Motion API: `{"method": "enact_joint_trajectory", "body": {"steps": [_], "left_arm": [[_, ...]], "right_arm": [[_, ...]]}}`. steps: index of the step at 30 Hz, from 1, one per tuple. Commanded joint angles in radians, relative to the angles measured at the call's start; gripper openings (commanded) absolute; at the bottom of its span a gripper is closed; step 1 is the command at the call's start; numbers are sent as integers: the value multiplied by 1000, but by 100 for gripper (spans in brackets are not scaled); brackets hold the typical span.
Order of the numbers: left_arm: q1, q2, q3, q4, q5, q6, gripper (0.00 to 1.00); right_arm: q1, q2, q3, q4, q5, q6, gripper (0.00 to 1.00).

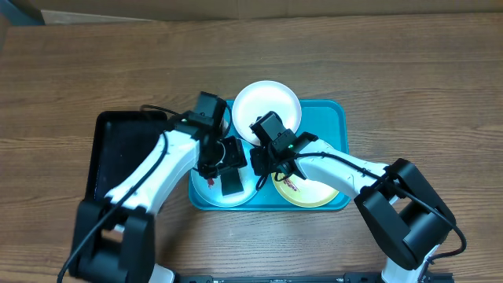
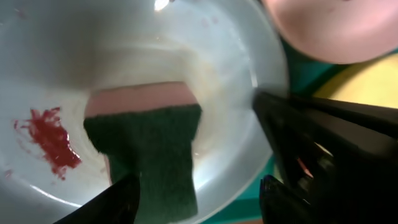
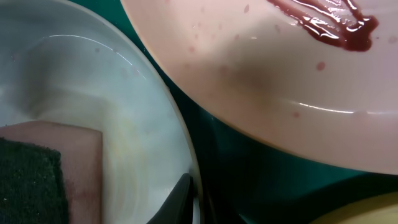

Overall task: Clean dirty plates on tray and stack at the side
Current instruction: 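Scrub the plate with the sponge in the left gripper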

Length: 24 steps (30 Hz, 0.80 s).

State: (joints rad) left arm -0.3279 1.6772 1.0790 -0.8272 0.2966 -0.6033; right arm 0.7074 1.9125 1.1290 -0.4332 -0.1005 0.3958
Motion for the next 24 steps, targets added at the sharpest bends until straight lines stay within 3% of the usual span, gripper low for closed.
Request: {"method": "enact_joint_trajectory", "body": {"steps": [1,8,18,24], "left_arm": [[7,50,-14,3,-1,-6,64],[53,62,-12,-8,1,28,72],[71,62,5,-37,63,77,73],[11,62,-5,-39,-45,24,72]], "right_arm": [[-1,16,-2,1,2,6,8],[-1,16,-2,2,2,6,8],[-1,16,-2,10,2,6,8],[-1,16,-2,9,2,6,8]]}}
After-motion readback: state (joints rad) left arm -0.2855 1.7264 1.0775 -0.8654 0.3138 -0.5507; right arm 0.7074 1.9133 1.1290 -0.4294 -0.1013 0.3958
